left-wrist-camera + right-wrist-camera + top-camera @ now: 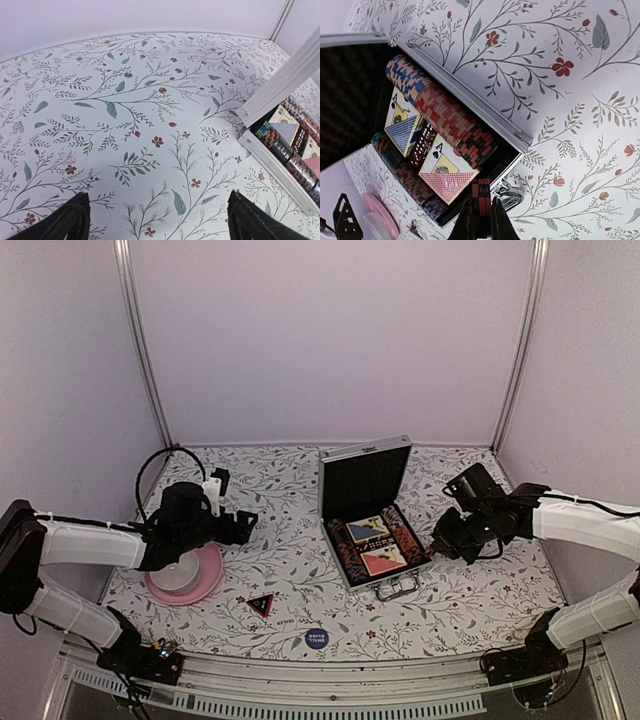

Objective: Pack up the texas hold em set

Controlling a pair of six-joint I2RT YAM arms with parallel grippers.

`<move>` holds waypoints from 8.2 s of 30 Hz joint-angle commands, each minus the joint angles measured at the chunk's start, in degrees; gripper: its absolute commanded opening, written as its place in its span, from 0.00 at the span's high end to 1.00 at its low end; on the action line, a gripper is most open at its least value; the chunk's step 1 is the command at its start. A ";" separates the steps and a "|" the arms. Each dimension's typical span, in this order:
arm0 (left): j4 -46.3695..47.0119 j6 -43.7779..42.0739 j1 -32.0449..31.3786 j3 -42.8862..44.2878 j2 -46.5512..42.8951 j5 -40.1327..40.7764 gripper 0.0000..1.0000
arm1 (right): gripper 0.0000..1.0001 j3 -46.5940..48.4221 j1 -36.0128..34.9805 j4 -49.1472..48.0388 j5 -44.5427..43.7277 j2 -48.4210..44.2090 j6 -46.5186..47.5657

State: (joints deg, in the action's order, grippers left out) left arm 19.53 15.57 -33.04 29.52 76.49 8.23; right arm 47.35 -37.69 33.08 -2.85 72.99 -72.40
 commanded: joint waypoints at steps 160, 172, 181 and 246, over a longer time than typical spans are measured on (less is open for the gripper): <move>7.19 -2.55 -0.18 -6.14 -8.99 -1.73 0.03 | 0.98 6.16 -3.50 2.67 -7.10 11.04 -24.42; 7.10 -2.57 -0.09 -6.14 -9.07 -1.68 0.03 | 0.99 6.80 -3.27 1.68 -6.96 13.01 -23.75; 7.12 -2.61 -0.17 -6.09 -8.94 -1.64 0.03 | 0.98 6.72 -3.01 1.09 -6.59 14.33 -23.32; -31.67 22.10 -22.28 9.28 -5.01 25.23 0.06 | 0.24 -1.90 -0.72 -7.34 -14.80 -17.77 31.09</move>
State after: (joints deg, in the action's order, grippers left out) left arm 7.73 26.59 -50.94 32.34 67.94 27.14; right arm 47.22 -38.57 30.92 -20.78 54.13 -53.71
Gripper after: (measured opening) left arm 0.941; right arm 0.757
